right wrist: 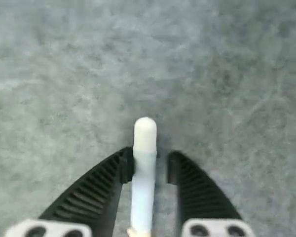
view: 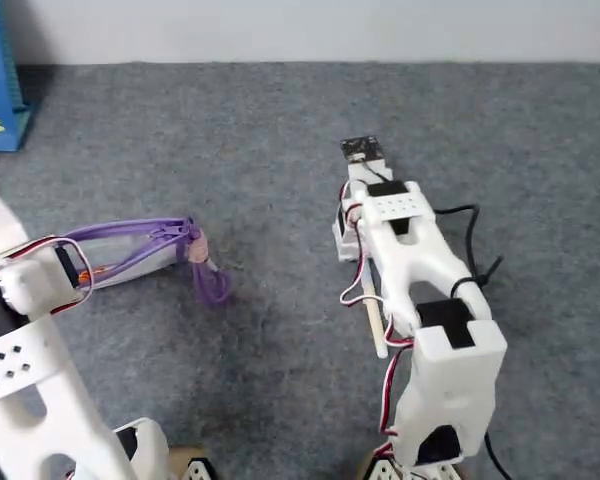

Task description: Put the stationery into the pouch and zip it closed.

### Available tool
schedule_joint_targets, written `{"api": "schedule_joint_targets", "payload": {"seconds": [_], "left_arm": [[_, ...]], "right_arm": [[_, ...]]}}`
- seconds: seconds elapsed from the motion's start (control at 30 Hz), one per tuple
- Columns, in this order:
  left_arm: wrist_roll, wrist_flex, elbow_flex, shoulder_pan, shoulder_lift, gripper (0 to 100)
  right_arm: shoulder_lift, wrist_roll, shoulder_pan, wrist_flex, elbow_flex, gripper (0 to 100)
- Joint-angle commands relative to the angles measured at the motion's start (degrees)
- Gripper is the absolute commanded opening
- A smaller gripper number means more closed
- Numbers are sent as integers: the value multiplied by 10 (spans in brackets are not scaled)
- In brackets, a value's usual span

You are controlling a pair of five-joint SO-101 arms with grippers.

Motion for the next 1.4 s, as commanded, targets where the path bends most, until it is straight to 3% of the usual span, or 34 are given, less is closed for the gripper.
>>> {"api": "schedule_joint_targets", "payload": {"seconds": [0.0, 0.33, 0.6, 0.8, 1.03, 1.37], "left_arm": [[-4, -15, 15, 2, 6, 12], [-4, -15, 15, 2, 6, 12], [-4, -15, 15, 2, 6, 12], [-4, -15, 15, 2, 6, 12], [-4, -15, 15, 2, 6, 12], [-4, -15, 15, 2, 6, 12]], "right_arm": [[-7, 7, 1, 44, -37, 23], [-296, 29, -20, 146, 42, 7], [-647, -4, -143, 87, 162, 7], [-778, -33, -244, -37, 202, 7], [-813, -88, -291, -238, 206, 7], [-807, -112, -360, -660, 347, 7]]}}
